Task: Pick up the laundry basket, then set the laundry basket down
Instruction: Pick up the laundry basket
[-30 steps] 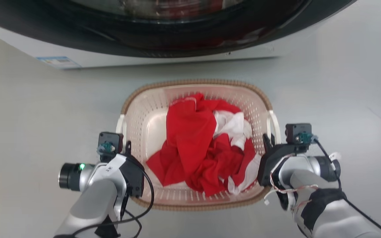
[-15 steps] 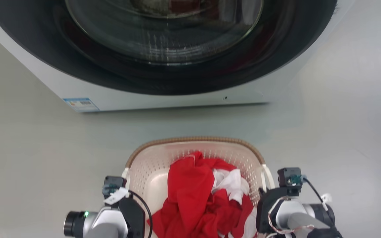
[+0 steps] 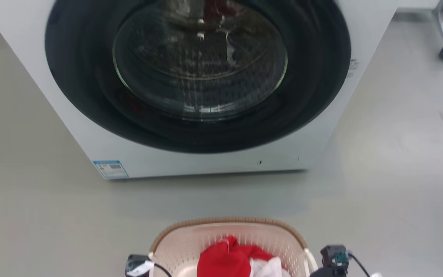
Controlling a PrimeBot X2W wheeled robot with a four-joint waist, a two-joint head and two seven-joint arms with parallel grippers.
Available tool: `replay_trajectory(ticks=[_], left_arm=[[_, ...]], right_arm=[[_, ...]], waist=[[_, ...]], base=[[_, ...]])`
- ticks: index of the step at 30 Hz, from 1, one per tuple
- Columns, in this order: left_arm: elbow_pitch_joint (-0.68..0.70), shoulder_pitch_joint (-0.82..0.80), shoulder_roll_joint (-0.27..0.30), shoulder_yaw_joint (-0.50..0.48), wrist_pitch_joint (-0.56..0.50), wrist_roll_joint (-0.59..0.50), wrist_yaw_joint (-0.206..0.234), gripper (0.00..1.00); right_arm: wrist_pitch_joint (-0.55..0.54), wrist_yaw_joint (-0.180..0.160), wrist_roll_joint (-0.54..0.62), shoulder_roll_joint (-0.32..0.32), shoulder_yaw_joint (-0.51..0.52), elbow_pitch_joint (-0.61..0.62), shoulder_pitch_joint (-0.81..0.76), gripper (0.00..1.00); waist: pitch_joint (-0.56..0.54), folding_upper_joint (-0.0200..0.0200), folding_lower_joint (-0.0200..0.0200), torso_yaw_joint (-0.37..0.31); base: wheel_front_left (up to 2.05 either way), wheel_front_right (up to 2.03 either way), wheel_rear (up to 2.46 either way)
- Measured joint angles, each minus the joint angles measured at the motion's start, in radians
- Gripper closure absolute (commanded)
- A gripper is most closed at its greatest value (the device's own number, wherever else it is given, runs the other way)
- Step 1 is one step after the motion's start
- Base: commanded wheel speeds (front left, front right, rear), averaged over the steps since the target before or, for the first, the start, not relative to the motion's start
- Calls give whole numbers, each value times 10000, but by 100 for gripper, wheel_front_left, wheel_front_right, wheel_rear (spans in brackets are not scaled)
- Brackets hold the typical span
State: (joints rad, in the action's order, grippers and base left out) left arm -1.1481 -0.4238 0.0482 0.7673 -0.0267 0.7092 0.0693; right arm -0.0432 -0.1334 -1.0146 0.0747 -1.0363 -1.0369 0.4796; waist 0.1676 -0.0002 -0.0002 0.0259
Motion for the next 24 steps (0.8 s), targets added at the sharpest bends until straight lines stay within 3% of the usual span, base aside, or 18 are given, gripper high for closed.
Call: replay_trajectory(ticks=[12,24], left_arm=[[59,850,88,464,-263,366,25,100],[88,876,113,656,-397,476,104,100]], right_arm=[[-186,-77,-516,12,-433,174,-962,100],[-186,-79,-788,25,-654,199,-1030,100]], waist=[[-1528,0,0,62],[-1913,1,1,89]], base=[[0,0,0],[0,0,0]])
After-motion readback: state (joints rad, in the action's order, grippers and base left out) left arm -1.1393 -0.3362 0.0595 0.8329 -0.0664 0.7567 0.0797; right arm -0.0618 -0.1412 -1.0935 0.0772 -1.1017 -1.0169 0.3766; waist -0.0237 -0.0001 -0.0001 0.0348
